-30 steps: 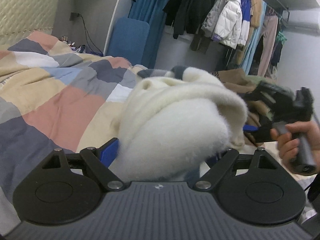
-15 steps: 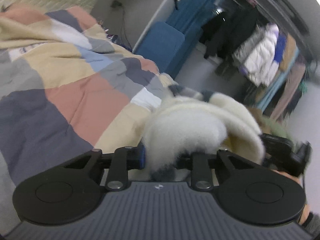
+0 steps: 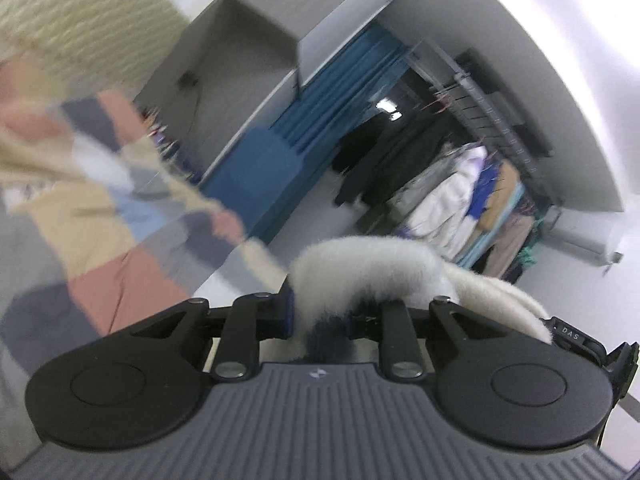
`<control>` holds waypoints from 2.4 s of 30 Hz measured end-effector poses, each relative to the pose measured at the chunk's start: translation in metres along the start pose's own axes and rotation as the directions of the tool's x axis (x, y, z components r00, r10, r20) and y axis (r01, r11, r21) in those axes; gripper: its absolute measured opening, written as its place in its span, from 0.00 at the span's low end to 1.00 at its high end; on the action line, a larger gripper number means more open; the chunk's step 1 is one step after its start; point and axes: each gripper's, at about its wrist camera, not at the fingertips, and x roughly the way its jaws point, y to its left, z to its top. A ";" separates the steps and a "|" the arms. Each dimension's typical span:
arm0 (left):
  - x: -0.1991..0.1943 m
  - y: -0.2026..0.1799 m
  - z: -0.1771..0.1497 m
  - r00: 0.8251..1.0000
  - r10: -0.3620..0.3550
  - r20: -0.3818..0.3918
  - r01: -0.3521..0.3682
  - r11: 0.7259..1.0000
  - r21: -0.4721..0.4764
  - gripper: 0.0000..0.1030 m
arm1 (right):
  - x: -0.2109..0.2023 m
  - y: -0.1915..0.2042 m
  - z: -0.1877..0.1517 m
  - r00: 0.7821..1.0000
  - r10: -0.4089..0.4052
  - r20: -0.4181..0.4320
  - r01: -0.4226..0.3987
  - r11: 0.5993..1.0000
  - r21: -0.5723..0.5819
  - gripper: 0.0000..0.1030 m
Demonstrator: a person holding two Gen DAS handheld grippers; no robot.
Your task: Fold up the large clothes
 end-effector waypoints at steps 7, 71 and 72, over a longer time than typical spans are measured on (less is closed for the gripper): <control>-0.050 -0.111 0.108 0.992 -0.096 0.085 0.079 0.979 0.186 0.23 | -0.046 0.069 0.102 0.991 0.058 0.119 -0.040 0.989 -0.145 0.09; 0.480 0.190 -0.006 0.756 0.448 -0.478 -0.300 0.885 0.355 0.50 | 0.363 -0.238 -0.158 0.698 -0.511 -0.503 0.476 0.854 -0.207 0.19; 0.476 0.187 -0.005 0.757 0.455 -0.469 -0.303 0.880 0.366 0.50 | 0.361 -0.235 -0.155 0.702 -0.506 -0.501 0.472 0.857 -0.205 0.23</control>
